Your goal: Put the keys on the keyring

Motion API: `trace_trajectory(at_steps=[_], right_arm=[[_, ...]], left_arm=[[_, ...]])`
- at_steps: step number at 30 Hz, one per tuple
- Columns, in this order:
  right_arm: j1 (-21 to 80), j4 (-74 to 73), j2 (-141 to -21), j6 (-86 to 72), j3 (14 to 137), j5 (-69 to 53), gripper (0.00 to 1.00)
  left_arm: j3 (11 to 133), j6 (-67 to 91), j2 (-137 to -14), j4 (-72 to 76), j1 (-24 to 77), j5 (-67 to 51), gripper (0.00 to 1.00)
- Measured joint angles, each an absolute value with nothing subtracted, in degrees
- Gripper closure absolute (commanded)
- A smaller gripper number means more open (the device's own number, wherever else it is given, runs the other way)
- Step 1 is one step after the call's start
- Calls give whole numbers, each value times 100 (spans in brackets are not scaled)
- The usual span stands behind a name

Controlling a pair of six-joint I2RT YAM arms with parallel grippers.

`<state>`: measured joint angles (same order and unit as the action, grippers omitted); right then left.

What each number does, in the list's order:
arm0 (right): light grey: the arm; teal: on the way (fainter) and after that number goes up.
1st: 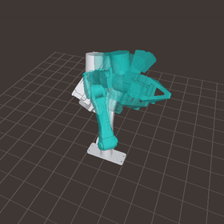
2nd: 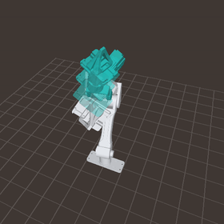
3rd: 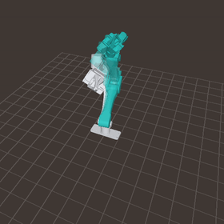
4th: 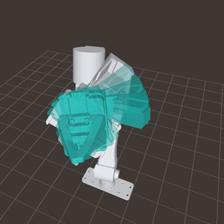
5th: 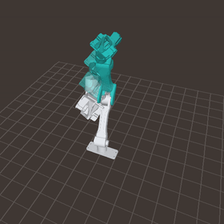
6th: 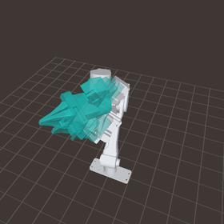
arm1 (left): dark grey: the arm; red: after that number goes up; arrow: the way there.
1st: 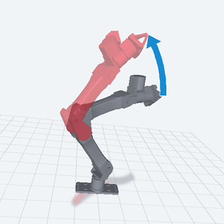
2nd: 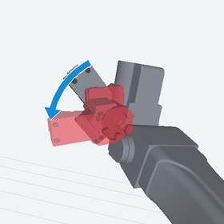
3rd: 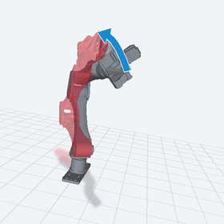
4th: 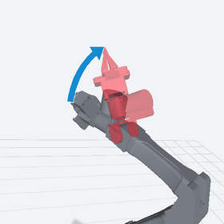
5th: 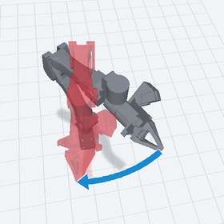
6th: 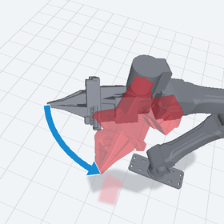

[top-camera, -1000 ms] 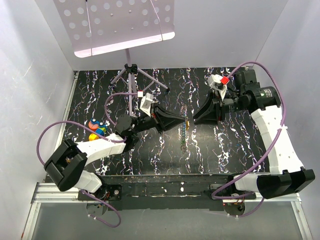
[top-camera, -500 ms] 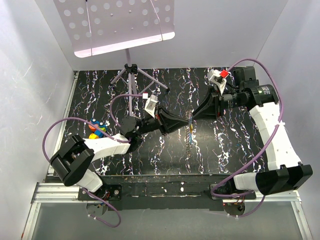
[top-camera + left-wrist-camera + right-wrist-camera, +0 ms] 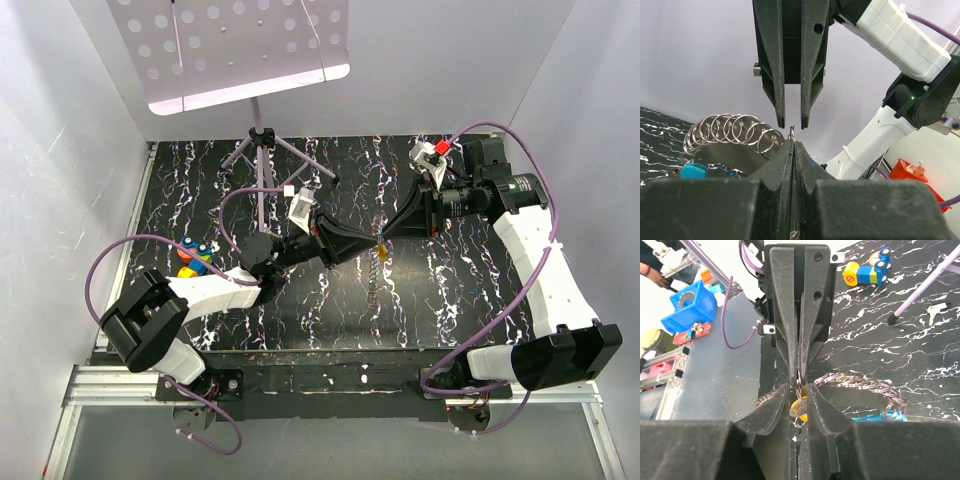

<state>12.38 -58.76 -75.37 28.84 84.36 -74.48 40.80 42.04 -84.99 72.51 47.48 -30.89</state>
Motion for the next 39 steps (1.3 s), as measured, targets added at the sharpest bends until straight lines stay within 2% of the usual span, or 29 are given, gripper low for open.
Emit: trace_trajectory(at_steps=[7, 19, 28, 29, 30, 31, 39], right_arm=[[1238, -5706, -7531, 2718, 8313, -7489, 76], [1282, -5636, -7533, 2648, 8298, -7498, 87], [1295, -5548, -7533, 2648, 8259, -7496, 86], [1306, -5542, -7533, 2648, 8259, -7494, 87], [1341, -5533, -7533, 2648, 8259, -7478, 96], [1343, -5533, -7533, 2648, 8259, -7478, 99], [1356, -5529, -7533, 2709, 8259, -7470, 99]], left_arm=[[4093, 4202, -8499, 7247, 4792, -2995, 100], [4115, 4174, -8499, 7220, 4834, -2799, 100], [4115, 4134, -8497, 7153, 4862, -2668, 100], [4115, 4134, -8497, 7153, 4862, -2652, 100], [4115, 4132, -8497, 7150, 4862, -2630, 100], [4115, 4132, -8497, 7153, 4862, -2628, 100], [4115, 4143, -8495, 7140, 4862, -2622, 100]])
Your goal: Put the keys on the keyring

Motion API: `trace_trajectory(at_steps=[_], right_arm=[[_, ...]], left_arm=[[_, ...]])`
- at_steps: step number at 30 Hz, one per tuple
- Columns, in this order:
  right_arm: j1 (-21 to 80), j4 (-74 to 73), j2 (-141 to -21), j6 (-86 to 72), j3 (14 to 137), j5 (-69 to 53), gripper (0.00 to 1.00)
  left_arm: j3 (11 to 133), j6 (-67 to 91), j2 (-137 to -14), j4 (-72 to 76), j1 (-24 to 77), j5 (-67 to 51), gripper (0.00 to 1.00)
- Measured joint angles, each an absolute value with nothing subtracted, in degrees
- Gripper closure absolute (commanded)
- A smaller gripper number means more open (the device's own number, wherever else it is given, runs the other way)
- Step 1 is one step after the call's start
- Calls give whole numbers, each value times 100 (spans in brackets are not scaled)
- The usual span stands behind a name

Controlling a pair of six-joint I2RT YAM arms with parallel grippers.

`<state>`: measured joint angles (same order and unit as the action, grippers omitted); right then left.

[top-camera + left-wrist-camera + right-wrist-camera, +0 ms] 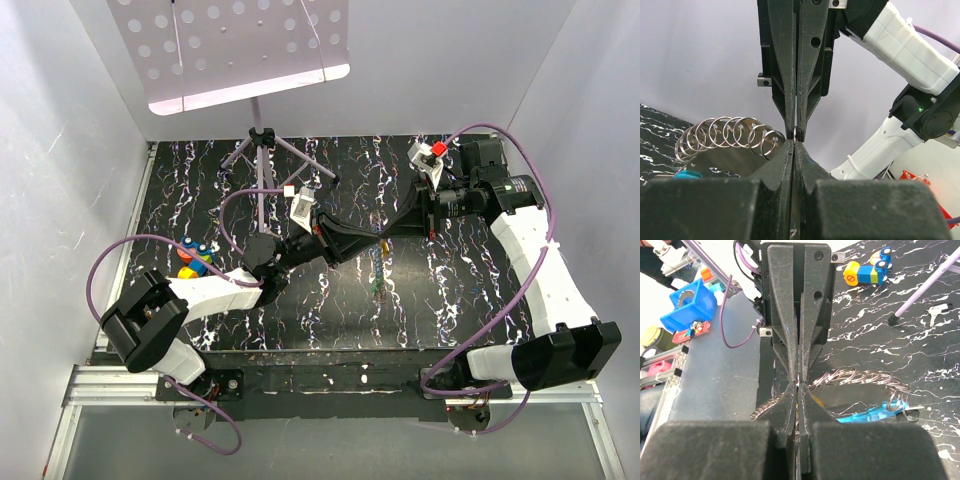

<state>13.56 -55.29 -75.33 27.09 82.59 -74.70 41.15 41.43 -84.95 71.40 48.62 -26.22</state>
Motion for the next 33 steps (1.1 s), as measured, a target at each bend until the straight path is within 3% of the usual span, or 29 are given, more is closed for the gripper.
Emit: trace_trajectory(at_steps=[11, 24, 33], right_arm=[[1363, -5675, -7533, 2871, 8259, -7430, 99], [1424, -6007, -7483, 3214, 8162, -7428, 99], [1597, -7205, -7566, 5103, 8162, -7153, 99]], left_arm=[[4143, 4244, -8495, 7052, 4858, -2779, 100], [4084, 4466, -7926, 6632, 4471, -3229, 40], [4818, 4414, -7100, 4449, 3557, -4936, 35]])
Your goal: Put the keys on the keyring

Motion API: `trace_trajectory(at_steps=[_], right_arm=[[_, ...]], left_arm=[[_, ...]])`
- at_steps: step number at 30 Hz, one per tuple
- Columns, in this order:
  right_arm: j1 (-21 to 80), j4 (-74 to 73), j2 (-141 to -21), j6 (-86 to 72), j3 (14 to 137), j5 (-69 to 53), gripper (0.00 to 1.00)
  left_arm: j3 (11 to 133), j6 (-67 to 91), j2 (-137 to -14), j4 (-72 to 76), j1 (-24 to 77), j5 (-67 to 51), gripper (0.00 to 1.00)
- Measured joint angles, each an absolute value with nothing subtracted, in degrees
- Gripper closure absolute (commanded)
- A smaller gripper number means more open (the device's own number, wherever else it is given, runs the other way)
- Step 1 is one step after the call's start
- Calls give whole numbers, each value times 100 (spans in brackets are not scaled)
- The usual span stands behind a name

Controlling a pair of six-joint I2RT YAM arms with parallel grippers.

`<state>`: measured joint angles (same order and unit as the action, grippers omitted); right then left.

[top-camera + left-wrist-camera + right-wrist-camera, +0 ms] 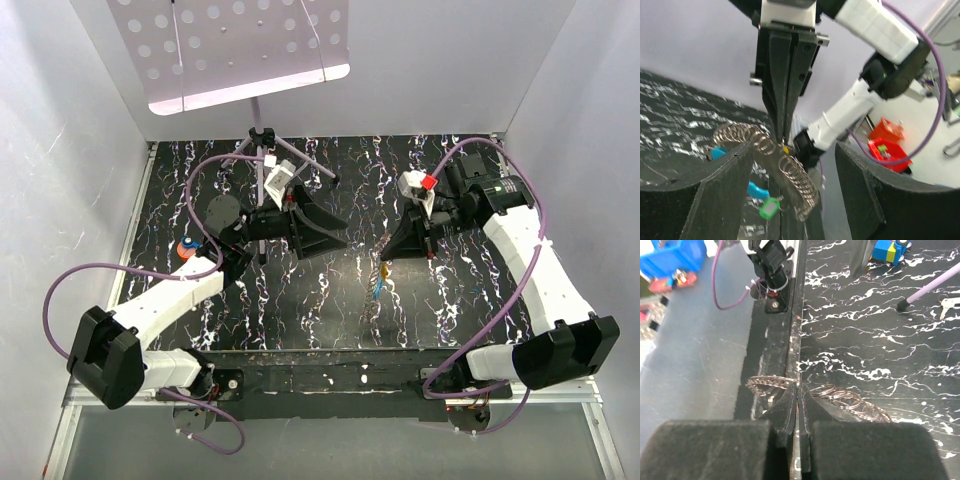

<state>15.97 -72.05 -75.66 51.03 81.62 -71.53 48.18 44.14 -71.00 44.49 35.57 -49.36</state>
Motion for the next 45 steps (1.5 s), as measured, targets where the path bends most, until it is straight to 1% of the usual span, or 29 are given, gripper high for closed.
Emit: trace_trajectory(at_steps=[4, 7, 12, 16, 18, 22, 31, 33, 45], right_arm=[[1761, -7494, -7686, 6355, 8162, -6973, 99], [1907, -7566, -7835, 7100, 8165, -6803, 99], [2217, -7636, -8211, 7629, 8202, -6455, 99], [2359, -7644, -8449, 7741, 8294, -6326, 99], [2366, -7642, -8493, 7756, 8318, -6300, 99], [2366, -7653, -8497, 7758, 8359, -6296, 99], [2366, -7658, -8501, 7749, 8392, -6316, 99], [2366, -7658, -8501, 7730, 8392, -6316, 99], [2366, -7658, -8501, 7601, 8401, -6322, 99]], left_arm=[[4956, 4215, -7183, 3758, 3474, -5732, 36], [4912, 3669, -7166, 3398, 3503, -6031, 36], [4777, 2434, -6930, 2923, 3640, -6060, 46], [4759, 1586, -6871, 2689, 3927, -5828, 53], [4733, 1243, -6890, 2580, 4073, -5627, 58], [4711, 735, -6895, 2318, 4281, -5120, 63], [4543, 377, -6930, 2097, 4528, -4082, 68], [4543, 364, -6967, 2097, 4584, -3929, 70], [4547, 248, -7131, 1968, 4768, -3599, 73]])
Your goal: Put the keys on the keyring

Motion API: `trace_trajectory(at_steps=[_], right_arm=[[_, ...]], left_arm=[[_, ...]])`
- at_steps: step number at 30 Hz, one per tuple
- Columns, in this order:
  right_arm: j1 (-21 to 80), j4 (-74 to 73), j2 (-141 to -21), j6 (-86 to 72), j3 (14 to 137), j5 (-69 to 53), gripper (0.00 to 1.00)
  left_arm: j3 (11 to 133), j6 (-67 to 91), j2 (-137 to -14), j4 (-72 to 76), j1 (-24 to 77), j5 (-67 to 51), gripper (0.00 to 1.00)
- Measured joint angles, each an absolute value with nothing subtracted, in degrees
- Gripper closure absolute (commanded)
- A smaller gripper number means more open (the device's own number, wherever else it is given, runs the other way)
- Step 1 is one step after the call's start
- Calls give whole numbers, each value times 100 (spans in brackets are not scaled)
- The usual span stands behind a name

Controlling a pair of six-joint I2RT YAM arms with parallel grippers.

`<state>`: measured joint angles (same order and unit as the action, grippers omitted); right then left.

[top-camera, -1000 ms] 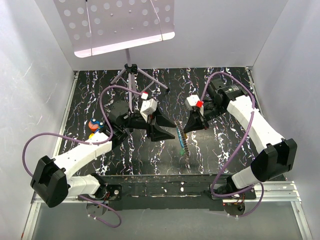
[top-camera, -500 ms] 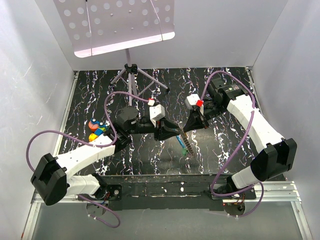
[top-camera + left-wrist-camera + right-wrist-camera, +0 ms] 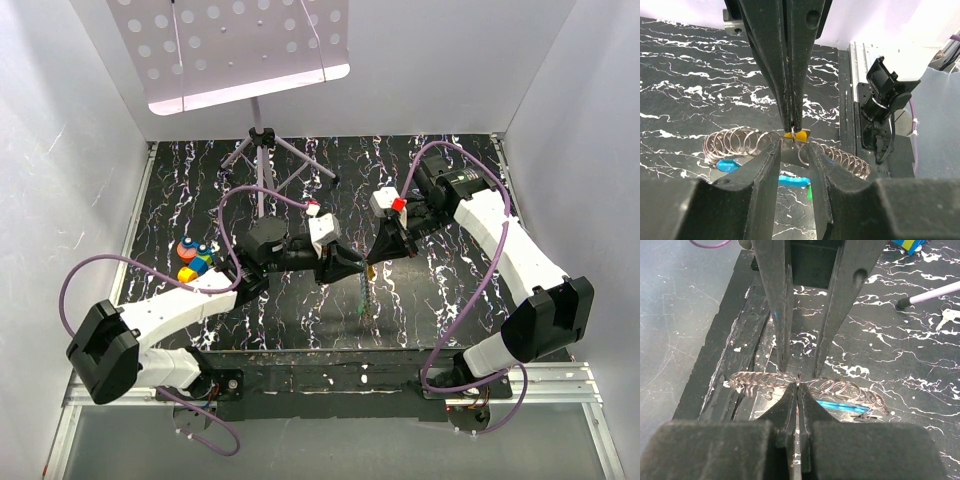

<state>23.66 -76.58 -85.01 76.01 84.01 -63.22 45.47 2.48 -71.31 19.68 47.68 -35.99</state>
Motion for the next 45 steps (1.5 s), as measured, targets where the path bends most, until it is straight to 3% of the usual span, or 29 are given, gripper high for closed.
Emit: trace_trajectory(at_steps=[22, 38, 45], right_arm=[[2366, -7658, -8501, 7437, 8423, -6403, 99], [2366, -7658, -8501, 7323, 8423, -6407, 99], [2364, -7660, -8501, 7214, 8423, -6412, 99]], left_arm=[[4574, 178, -7242, 1959, 4862, -3343, 75], [4578, 257, -7216, 2095, 4895, -3382, 91], [4650, 261, -7236, 1981, 4897, -3409, 90]])
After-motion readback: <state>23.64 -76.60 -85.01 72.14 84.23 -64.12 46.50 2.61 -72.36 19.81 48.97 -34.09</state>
